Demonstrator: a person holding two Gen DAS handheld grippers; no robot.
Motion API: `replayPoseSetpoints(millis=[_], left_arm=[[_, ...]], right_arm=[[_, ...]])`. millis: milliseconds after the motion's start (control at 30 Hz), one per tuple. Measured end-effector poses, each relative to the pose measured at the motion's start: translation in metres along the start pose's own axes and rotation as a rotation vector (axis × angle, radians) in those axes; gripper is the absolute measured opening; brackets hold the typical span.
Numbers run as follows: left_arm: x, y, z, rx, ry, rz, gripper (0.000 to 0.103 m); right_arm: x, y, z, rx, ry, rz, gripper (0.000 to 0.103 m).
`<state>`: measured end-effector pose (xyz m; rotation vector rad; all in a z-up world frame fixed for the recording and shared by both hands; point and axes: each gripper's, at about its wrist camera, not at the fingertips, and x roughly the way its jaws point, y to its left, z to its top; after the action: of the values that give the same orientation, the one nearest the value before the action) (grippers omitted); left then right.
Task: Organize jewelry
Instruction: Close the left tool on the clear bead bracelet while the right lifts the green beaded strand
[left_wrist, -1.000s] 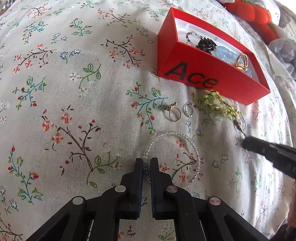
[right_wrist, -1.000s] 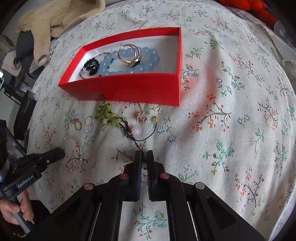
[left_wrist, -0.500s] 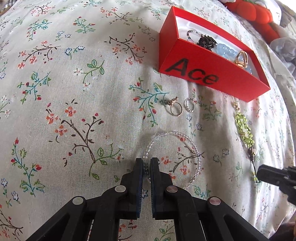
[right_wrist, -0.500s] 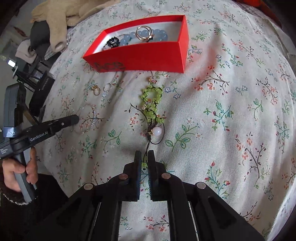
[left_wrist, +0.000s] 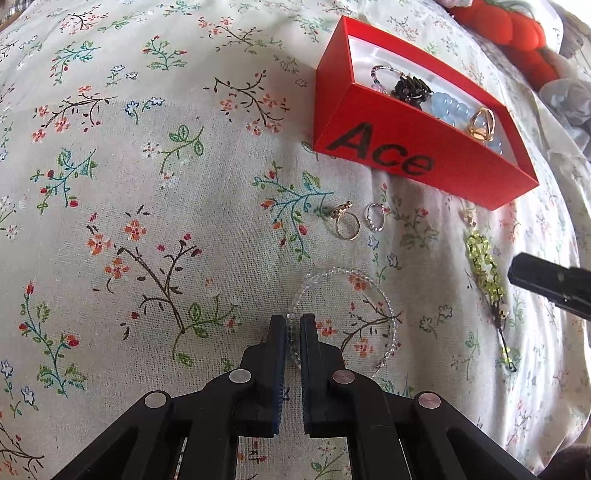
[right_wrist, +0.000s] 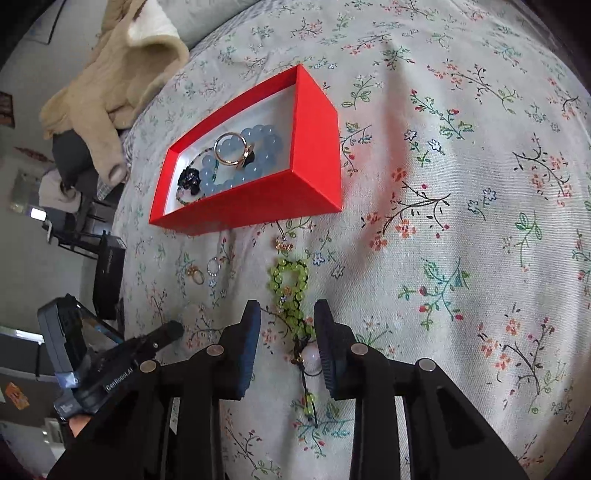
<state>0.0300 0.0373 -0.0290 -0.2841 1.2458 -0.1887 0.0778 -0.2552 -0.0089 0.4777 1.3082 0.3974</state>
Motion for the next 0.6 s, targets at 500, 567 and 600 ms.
replayPoseSetpoints(millis=[500, 567, 600], left_arm=[[0.004, -0.007, 0.004, -0.001, -0.006, 0.0, 0.002], [0.0, -0.01, 0.006, 0.005, -0.018, -0.012, 0.002], [-0.003, -0.011, 0.006, 0.01, -0.026, -0.016, 0.002]], right_arm=[[0.011, 0.007, 0.001, -0.01, -0.043, -0.068, 0.008], [0.004, 0.013, -0.002, -0.032, -0.054, -0.059, 0.007], [0.0, 0.016, -0.005, -0.044, -0.059, -0.05, 0.007]])
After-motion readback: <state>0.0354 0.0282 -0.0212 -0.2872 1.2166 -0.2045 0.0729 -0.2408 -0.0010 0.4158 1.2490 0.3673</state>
